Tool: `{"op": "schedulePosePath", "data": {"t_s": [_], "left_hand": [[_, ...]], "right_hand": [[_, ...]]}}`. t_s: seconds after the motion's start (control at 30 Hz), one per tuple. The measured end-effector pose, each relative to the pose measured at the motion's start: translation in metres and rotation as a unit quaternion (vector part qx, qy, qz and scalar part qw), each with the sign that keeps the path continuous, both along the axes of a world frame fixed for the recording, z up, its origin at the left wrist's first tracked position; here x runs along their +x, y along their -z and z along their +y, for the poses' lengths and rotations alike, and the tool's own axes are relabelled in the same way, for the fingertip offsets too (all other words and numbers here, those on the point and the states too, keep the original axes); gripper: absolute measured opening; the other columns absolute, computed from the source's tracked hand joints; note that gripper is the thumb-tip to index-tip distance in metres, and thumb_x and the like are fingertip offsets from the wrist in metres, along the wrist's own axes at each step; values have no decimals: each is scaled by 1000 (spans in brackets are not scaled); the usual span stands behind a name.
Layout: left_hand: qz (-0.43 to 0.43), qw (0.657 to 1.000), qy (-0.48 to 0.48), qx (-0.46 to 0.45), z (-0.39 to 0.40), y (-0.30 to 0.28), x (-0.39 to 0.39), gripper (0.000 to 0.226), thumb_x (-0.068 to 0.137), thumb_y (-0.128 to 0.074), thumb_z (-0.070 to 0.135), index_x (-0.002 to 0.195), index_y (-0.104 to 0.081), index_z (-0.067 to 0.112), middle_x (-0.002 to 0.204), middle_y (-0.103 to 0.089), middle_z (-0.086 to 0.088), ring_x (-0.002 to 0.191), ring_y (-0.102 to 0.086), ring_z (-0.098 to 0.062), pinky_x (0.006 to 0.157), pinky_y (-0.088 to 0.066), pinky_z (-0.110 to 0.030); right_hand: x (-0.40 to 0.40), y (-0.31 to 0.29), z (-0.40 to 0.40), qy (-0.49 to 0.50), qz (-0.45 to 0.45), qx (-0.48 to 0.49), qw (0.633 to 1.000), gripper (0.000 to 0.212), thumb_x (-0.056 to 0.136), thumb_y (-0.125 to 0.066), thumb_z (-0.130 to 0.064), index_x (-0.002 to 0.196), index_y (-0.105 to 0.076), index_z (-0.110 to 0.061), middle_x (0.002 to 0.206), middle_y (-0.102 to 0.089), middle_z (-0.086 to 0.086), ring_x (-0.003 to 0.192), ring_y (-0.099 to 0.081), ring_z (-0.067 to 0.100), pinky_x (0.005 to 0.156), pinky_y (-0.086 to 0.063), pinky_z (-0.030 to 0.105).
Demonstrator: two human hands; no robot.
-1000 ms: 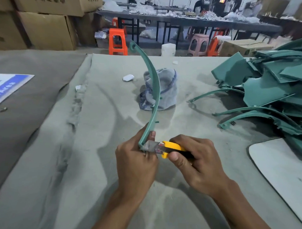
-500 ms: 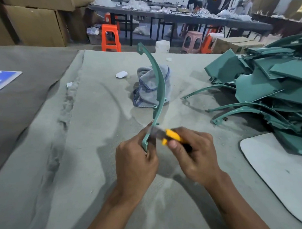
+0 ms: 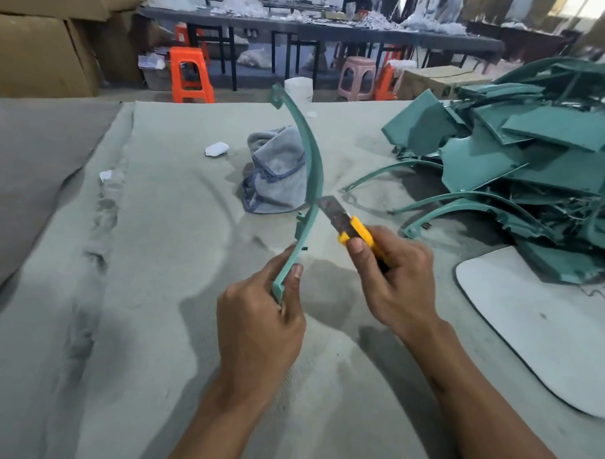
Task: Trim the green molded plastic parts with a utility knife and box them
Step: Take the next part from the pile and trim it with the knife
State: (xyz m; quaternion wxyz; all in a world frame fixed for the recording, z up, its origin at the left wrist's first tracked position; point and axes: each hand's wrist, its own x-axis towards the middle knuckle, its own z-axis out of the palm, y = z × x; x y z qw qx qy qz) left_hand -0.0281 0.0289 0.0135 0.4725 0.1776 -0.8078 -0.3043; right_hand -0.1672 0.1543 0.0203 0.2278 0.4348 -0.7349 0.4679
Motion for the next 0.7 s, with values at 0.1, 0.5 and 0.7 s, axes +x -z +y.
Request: {"op": "schedulePosePath", "data": {"t_s": [0.1, 0.5, 0.7], "left_hand": [[9, 1000, -3, 5, 2, 1, -1, 22, 93, -63, 20, 106, -78, 12, 60, -62, -10, 50, -52, -33, 45, -38, -32], [-18, 998, 56, 23, -11, 2, 1, 44, 77, -73, -8, 107, -79, 23, 85, -72, 28, 71, -64, 13, 65, -46, -6], [59, 997, 25, 40, -4, -4, 1, 20, 84, -71, 18, 96, -64, 33, 83, -64, 37, 66, -57, 16, 60, -36, 0]], "right_hand": [[-6, 0, 7, 32, 21, -10, 999, 35, 104, -55, -38, 100, -78, -12, 58, -46, -14, 50, -44, 4, 50, -35, 25], [-20, 6, 15, 76, 37, -68, 994, 37, 108, -51, -42, 100, -74, -15, 62, -42, -24, 54, -43, -3, 52, -33, 19], [-14, 2, 13, -59, 102, -58, 991, 49, 108, -49, -43, 90, -73, -4, 64, -54, -4, 52, -47, 14, 49, -38, 32]]}}
